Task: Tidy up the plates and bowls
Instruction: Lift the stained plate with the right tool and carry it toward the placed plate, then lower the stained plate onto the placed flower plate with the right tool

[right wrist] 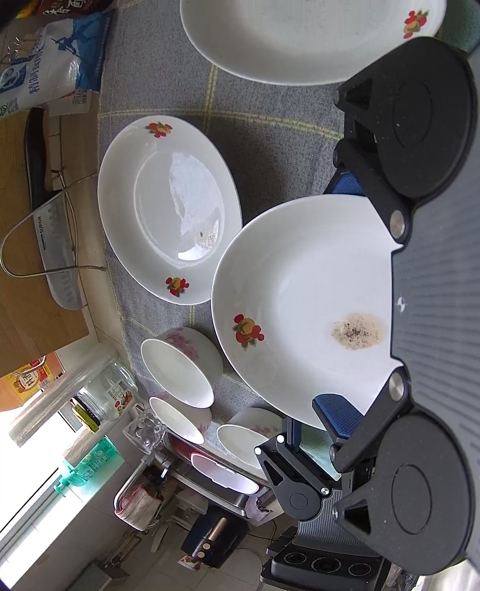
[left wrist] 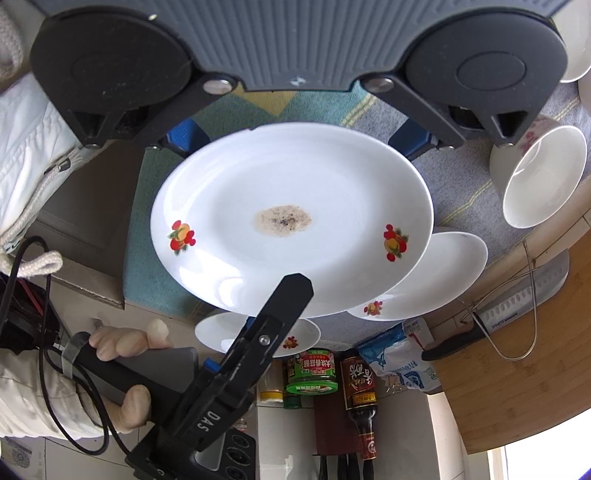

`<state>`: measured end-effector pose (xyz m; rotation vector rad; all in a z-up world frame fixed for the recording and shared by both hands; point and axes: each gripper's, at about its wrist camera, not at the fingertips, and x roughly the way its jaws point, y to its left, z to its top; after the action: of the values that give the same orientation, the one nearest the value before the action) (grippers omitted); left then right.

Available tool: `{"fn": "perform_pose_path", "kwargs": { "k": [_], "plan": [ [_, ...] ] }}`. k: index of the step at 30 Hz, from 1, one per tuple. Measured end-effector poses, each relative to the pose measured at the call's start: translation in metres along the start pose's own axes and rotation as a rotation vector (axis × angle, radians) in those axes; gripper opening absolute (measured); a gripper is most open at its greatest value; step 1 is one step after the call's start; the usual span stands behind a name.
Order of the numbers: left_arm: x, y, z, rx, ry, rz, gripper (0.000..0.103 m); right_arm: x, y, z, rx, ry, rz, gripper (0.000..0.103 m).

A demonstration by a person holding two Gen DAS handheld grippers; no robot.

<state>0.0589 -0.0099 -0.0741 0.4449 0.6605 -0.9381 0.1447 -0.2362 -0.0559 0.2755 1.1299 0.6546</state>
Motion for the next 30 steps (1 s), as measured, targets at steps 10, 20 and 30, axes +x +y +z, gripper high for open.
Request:
{"fn": "perform_pose_path", "kwargs": {
  "k": [10, 20, 30],
  "plan": [
    [0.040, -0.008, 0.044, 0.044, -0.025, -0.044, 0.101, -0.047, -0.034, -0.002, 0.017, -0.077, -0.059, 0.103],
    [0.088, -0.018, 0.086, 0.062, -0.031, -0.078, 0.101, -0.084, -0.087, -0.002, 0.055, -0.124, -0.102, 0.103],
    [0.131, -0.024, 0.114, 0.059, -0.011, -0.081, 0.101, -0.099, -0.136, -0.002, 0.090, -0.134, -0.100, 0.103]
  ]
}}
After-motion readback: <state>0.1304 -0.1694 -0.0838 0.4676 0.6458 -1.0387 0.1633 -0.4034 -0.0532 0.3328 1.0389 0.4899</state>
